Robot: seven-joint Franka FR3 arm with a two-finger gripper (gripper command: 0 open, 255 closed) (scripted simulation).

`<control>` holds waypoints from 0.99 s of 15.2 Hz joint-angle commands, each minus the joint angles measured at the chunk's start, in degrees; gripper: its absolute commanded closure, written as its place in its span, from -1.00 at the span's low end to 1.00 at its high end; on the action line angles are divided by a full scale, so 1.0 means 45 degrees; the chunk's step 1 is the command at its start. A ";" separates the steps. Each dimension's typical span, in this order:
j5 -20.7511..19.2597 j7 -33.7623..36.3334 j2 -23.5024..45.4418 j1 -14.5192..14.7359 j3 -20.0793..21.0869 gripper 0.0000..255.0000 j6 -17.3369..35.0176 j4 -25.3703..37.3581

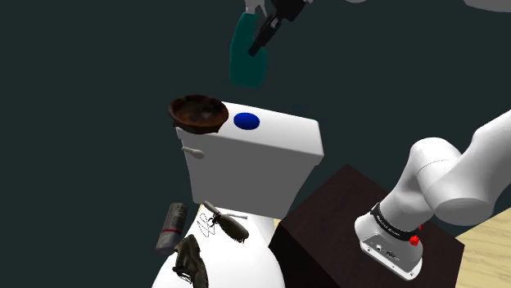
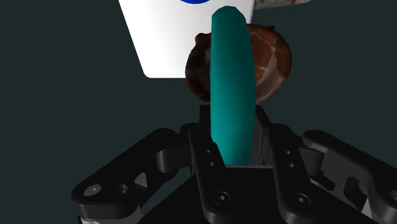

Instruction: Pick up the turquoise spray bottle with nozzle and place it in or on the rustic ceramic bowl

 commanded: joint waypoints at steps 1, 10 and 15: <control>0.0101 0.0276 0.0863 0.0166 0.0161 1.00 0.0124 0.0779; 0.0432 0.1245 0.4935 0.0623 0.0587 1.00 -0.0213 0.5273; 0.0521 0.1080 0.4861 0.0644 0.0615 1.00 0.0649 0.4330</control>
